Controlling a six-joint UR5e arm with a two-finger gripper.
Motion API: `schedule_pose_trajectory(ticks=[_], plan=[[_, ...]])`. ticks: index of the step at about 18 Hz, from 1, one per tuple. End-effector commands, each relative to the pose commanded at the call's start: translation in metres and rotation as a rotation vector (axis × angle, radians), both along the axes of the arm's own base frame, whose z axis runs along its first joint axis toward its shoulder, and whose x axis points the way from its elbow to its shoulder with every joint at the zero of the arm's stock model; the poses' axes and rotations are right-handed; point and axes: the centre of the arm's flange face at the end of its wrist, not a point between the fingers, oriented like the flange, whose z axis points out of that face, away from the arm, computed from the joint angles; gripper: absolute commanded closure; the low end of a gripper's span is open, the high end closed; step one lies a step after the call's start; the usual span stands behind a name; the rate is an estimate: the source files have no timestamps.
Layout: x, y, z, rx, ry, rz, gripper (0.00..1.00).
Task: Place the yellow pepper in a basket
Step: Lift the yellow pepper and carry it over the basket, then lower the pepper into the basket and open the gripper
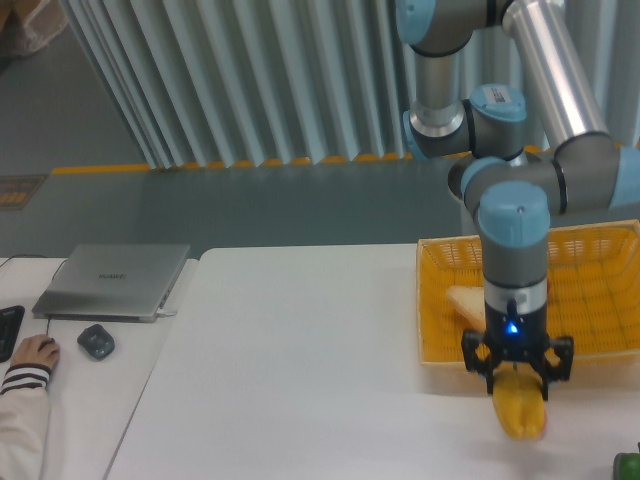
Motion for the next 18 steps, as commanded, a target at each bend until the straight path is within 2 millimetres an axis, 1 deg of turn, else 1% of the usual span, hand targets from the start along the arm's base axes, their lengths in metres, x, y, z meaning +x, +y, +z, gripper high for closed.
schedule_pose_trajectory(ticks=[2,3,5,6,7,8,9,10,12,13,16,18], plan=[[0.008,-0.006,0.006,-0.024,-0.011,-0.054,0.31],[0.015,-0.009,0.001,-0.069,-0.037,-0.167,0.31],[0.022,-0.017,-0.004,-0.135,-0.084,-0.348,0.31],[0.025,-0.022,0.000,-0.144,-0.093,-0.422,0.31],[0.025,-0.026,0.002,-0.144,-0.097,-0.469,0.31],[0.027,-0.030,0.000,-0.144,-0.105,-0.498,0.31],[0.031,-0.037,0.004,-0.141,-0.100,-0.555,0.31],[0.025,-0.046,0.000,-0.139,-0.109,-0.618,0.31],[0.017,-0.063,0.011,-0.085,-0.113,-0.673,0.32],[0.006,-0.074,0.008,-0.068,-0.122,-0.719,0.32],[-0.006,-0.088,0.010,-0.081,-0.118,-0.849,0.32],[-0.015,-0.099,0.010,-0.145,-0.100,-0.988,0.32]])
